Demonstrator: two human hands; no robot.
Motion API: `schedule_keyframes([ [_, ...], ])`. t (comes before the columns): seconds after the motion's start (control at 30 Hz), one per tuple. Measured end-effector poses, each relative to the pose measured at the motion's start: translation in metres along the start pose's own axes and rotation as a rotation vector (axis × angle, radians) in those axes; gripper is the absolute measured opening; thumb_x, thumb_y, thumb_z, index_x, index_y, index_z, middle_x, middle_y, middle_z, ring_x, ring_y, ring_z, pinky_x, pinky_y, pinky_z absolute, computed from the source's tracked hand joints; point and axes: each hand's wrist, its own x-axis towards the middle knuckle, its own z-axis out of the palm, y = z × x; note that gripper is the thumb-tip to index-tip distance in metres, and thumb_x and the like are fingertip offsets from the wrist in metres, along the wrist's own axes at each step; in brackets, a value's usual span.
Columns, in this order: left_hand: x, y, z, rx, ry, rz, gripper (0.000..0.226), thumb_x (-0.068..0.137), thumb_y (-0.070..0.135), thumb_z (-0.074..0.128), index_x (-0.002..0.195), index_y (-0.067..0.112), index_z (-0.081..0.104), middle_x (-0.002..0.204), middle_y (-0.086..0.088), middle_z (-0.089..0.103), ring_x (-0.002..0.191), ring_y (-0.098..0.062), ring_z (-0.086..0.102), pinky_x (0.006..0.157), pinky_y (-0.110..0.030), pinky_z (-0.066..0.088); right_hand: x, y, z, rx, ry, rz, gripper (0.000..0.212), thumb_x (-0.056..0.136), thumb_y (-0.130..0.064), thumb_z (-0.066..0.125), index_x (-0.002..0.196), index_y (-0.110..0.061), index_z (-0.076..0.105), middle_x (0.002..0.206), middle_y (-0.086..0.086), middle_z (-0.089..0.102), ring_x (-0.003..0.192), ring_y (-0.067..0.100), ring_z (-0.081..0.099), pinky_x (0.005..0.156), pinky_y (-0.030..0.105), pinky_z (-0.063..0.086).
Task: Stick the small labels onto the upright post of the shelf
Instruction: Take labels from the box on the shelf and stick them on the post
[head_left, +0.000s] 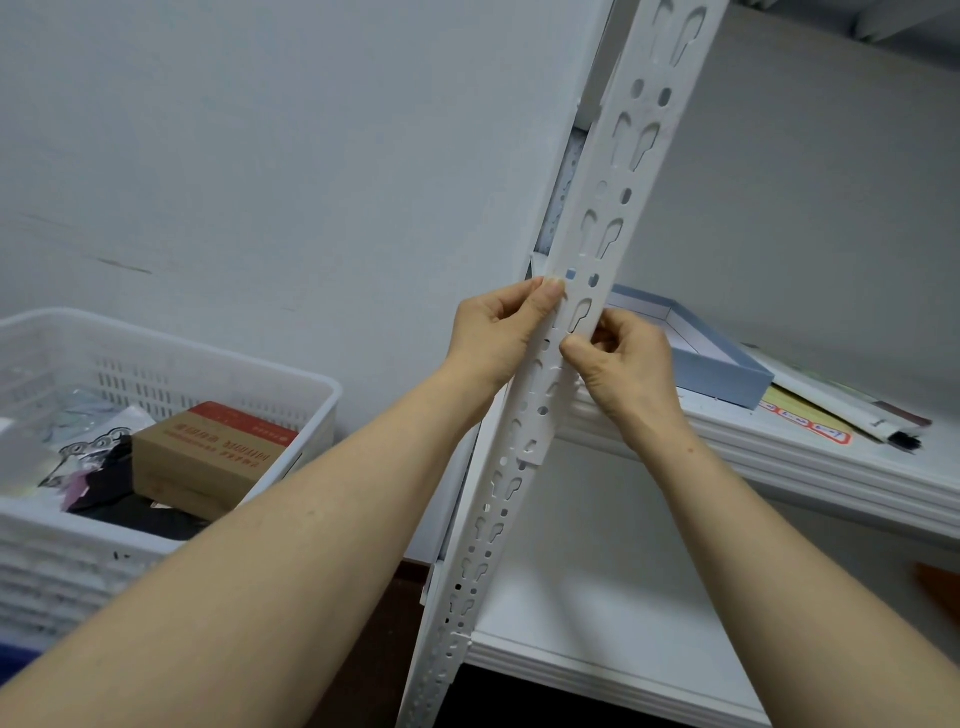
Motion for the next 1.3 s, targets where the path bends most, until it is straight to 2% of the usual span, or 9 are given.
schedule_keyframes([
  [0.33,0.0,-0.001,0.001,-0.009,0.022,-0.004,0.018,0.09,0.02,0.064,0.103,0.01,0.071,0.075,0.012,0.072,0.067,0.002,0.067,0.061,-0.011,0.05,-0.002,-0.002,-0.001,-0.011,-0.019,-0.013,0.011,0.075,-0.008,0.06,0.08,-0.016,0.063,0.061,-0.006,0.052,0.055,0.01,0.04,0.057,0.026,0.039],
  [0.53,0.0,-0.001,0.001,-0.001,0.006,0.002,0.011,0.09,0.02,0.063,0.096,0.015,0.071,0.07,0.013,0.073,0.066,0.002,0.067,0.06,-0.011,0.05,-0.002,0.001,-0.001,-0.012,-0.02,-0.004,0.011,0.074,-0.008,0.06,0.082,-0.012,0.066,0.066,0.003,0.053,0.06,0.015,0.04,0.06,0.028,0.038],
  [0.67,0.0,-0.001,0.001,-0.005,0.008,0.005,0.013,0.091,0.02,0.063,0.098,0.013,0.071,0.071,0.012,0.073,0.067,0.001,0.067,0.06,-0.011,0.05,-0.002,0.001,-0.002,-0.008,-0.032,-0.007,0.01,0.074,-0.006,0.06,0.078,-0.015,0.064,0.061,0.0,0.048,0.058,0.014,0.037,0.058,0.027,0.035],
  [0.83,0.001,-0.002,0.001,-0.001,0.027,-0.008,0.023,0.09,0.022,0.064,0.107,0.008,0.071,0.081,0.007,0.073,0.07,0.001,0.068,0.062,-0.01,0.05,-0.001,0.004,-0.003,-0.003,-0.04,-0.012,0.012,0.073,-0.005,0.06,0.082,-0.009,0.066,0.068,0.009,0.053,0.061,0.018,0.039,0.06,0.03,0.037],
  [0.93,0.002,-0.002,0.001,-0.003,0.036,-0.017,0.026,0.089,0.023,0.065,0.109,0.007,0.07,0.084,0.006,0.073,0.071,0.002,0.068,0.063,-0.01,0.05,0.0,0.006,-0.004,-0.007,-0.048,-0.012,0.017,0.072,-0.005,0.06,0.087,-0.006,0.067,0.076,0.024,0.06,0.063,0.019,0.041,0.062,0.036,0.043],
  [1.07,0.002,-0.003,0.001,-0.009,0.038,-0.025,0.025,0.089,0.022,0.065,0.108,0.007,0.07,0.083,0.007,0.073,0.07,0.001,0.068,0.063,-0.01,0.05,-0.001,0.007,-0.008,0.03,-0.089,-0.016,0.019,0.073,-0.004,0.06,0.09,-0.006,0.067,0.074,0.027,0.052,0.063,0.02,0.037,0.063,0.032,0.037],
  [1.2,0.004,-0.005,0.002,-0.011,0.051,-0.032,0.032,0.088,0.023,0.066,0.114,0.005,0.068,0.092,0.004,0.072,0.073,0.001,0.068,0.068,-0.01,0.052,-0.004,0.007,-0.015,0.08,-0.16,0.0,0.029,0.066,-0.011,0.058,0.093,-0.012,0.068,0.067,0.01,0.038,0.063,0.02,0.032,0.059,0.033,0.033],
  [1.3,0.004,-0.005,0.002,-0.011,0.052,-0.029,0.029,0.088,0.023,0.066,0.112,0.006,0.068,0.088,0.007,0.072,0.072,0.002,0.068,0.067,-0.011,0.052,-0.005,0.006,-0.016,0.087,-0.162,0.003,0.029,0.066,-0.015,0.061,0.094,-0.014,0.069,0.067,0.008,0.038,0.063,0.02,0.032,0.059,0.032,0.033],
])
